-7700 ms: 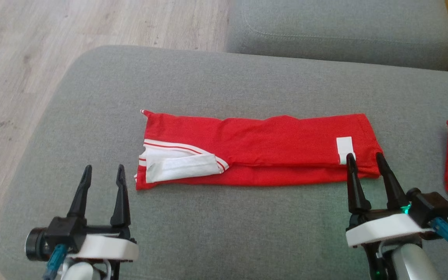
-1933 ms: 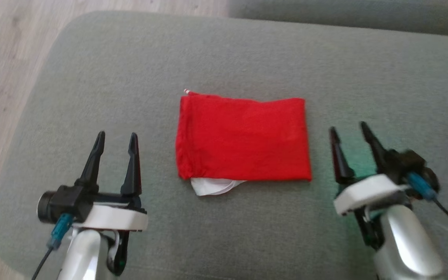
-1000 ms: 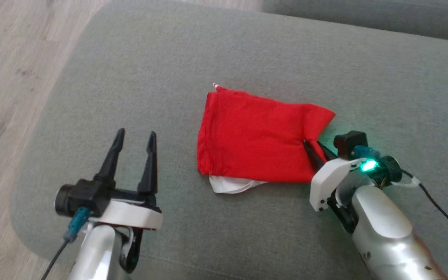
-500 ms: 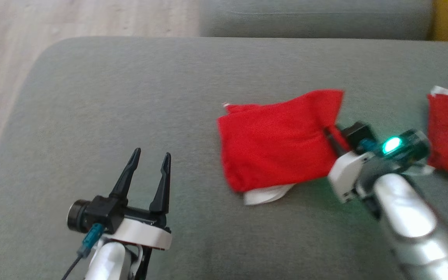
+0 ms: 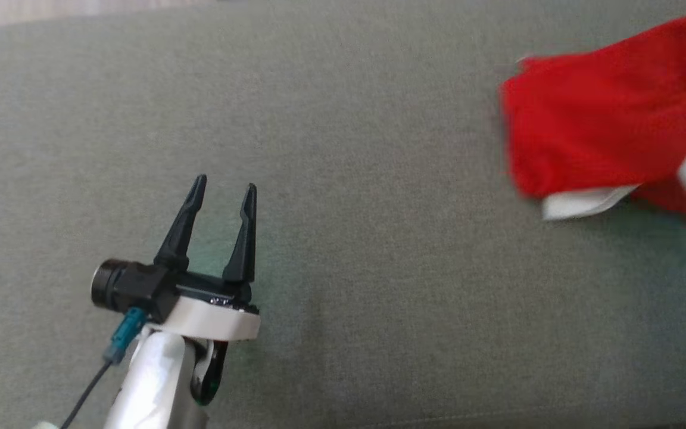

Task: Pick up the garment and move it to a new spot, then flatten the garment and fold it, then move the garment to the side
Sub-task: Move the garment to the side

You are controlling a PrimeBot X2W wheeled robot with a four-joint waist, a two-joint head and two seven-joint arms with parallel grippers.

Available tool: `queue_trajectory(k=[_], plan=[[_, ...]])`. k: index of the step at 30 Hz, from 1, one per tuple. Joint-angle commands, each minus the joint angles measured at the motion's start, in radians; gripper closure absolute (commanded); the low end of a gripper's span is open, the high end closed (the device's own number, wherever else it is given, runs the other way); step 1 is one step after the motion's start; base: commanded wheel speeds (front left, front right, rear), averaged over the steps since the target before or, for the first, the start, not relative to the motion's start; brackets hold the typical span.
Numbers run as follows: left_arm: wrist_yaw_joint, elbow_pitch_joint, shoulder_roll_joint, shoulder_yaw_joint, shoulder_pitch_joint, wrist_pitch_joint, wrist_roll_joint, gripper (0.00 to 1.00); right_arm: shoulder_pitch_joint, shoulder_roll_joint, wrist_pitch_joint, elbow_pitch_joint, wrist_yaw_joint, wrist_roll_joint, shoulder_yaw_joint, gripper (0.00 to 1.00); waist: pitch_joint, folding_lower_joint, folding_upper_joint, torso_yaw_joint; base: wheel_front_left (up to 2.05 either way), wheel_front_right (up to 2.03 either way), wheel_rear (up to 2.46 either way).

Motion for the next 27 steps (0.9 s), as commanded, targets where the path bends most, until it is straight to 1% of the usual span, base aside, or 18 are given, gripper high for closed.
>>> queue_trajectory(k=[1,5,8,13,17,20,21,22,23,24,27], plan=[[-0.005,-0.035,0.012,0.030,-0.035,-0.005,-0.012,0.00,-0.019,-0.046,0.023,-0.053,0.007,-0.019,-0.042,1.00,0.050,-0.0002,0.0000,-0.021,0.00,0.00,0.00],[-0.006,-0.042,0.016,0.017,-0.060,-0.005,-0.025,0.00,0.022,-0.085,0.095,-0.102,0.007,-0.070,-0.160,1.00,0.085,-0.0002,0.0000,-0.009,0.00,0.00,0.00],[-0.006,-0.045,0.025,0.012,-0.069,-0.005,-0.039,0.00,0.062,-0.095,0.145,-0.152,0.007,-0.092,-0.221,1.00,0.103,-0.0002,0.0000,0.000,0.00,0.00,0.00],[-0.006,-0.046,0.039,0.012,-0.076,-0.005,-0.055,0.00,0.111,-0.094,0.209,-0.240,0.007,-0.094,-0.270,1.00,0.123,-0.0002,0.0000,0.011,0.00,0.00,0.00],[-0.006,-0.047,0.044,0.012,-0.085,-0.005,-0.062,0.00,0.130,-0.088,0.238,-0.289,0.007,-0.097,-0.296,1.00,0.137,-0.0002,0.0000,0.019,0.00,0.00,0.00],[-0.006,-0.047,0.048,0.015,-0.089,-0.005,-0.065,0.00,0.131,-0.064,0.248,-0.322,0.007,-0.102,-0.319,1.00,0.143,-0.0002,0.0000,0.021,0.00,0.00,0.00],[-0.006,-0.046,0.049,0.016,-0.090,-0.005,-0.065,0.00,0.132,-0.054,0.250,-0.333,0.007,-0.105,-0.324,0.67,0.142,-0.0002,0.0000,0.022,0.00,0.00,0.00],[-0.006,-0.044,0.050,0.017,-0.090,-0.005,-0.066,0.00,0.133,-0.046,0.252,-0.343,0.007,-0.110,-0.326,0.23,0.141,-0.0002,0.0000,0.022,0.00,0.00,0.00],[-0.006,-0.044,0.050,0.017,-0.090,-0.005,-0.066,0.00,0.133,-0.046,0.252,-0.343,0.007,-0.110,-0.326,0.23,0.141,-0.0002,0.0000,0.022,0.00,0.00,0.00],[-0.006,-0.042,0.050,0.018,-0.089,-0.005,-0.066,0.00,0.132,-0.038,0.252,-0.352,0.007,-0.117,-0.329,0.00,0.137,-0.0002,0.0000,0.023,0.00,0.00,0.00],[-0.006,-0.033,0.050,0.022,-0.084,-0.005,-0.066,0.00,0.132,-0.015,0.258,-0.366,0.007,-0.137,-0.333,0.00,0.118,-0.0002,0.0000,0.024,0.00,0.00,0.00]])
